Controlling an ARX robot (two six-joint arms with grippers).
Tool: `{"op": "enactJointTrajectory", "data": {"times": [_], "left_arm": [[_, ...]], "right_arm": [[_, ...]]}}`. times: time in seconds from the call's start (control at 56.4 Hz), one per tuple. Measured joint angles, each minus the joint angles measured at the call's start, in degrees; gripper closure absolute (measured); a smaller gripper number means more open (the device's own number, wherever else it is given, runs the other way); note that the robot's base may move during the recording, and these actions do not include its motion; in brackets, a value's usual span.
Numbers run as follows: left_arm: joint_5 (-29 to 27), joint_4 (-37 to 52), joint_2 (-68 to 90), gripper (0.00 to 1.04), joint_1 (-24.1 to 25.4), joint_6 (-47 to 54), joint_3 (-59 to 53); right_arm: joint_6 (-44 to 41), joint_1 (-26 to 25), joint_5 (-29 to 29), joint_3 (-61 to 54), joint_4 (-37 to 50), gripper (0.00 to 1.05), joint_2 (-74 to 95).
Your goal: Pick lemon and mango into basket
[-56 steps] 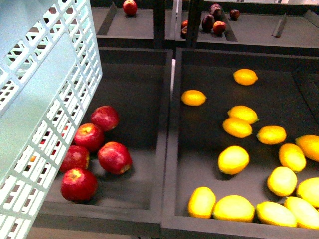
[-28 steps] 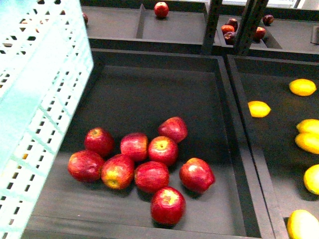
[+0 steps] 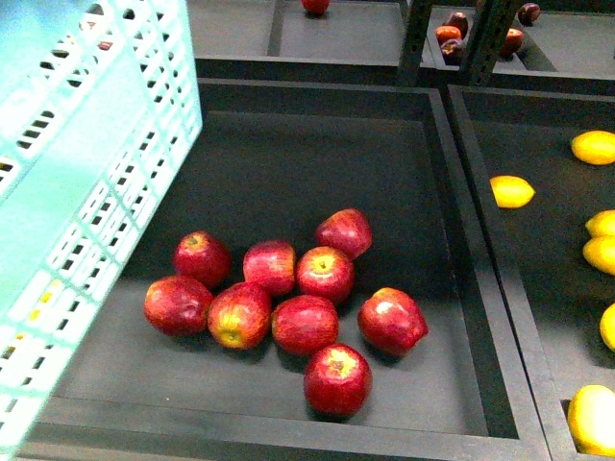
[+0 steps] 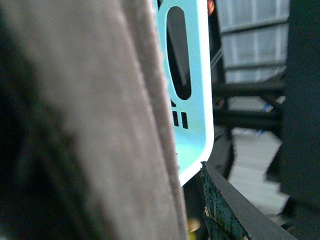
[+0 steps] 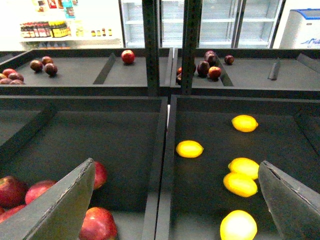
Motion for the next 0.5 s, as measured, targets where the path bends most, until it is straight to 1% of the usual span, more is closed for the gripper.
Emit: {"op": "enactJointTrajectory", "data": {"times": [0.071,0.16,0.248,0.372,0.496], "left_arm": [[-0.52,1.49,4.96,0.79,-2.71,7.02,2.08],[-3.04,2.03,10.95,0.79,-5.44,10.1,5.07],[-4.31,2.01,16.68,0.79,-8.76,11.67,9.05],[-3.93,1.11,23.71,0.79,-14.1,12.13,15.43],[-3.06,-3.1,29.92,0.8,-20.11,12.09,23.45]], "right_arm": [[0.0,0.0,0.0,0.0,0.0,0.09,0.0],[0.0,0.0,0.02,0.0,0.0,0.09,0.02],[0.0,0.0,0.0,0.0,0.0,0.09,0.02],[0.0,0.0,0.0,0.0,0.0,0.09,0.0],[0.0,0.0,0.02,0.0,0.0,0.09,0.02]]}}
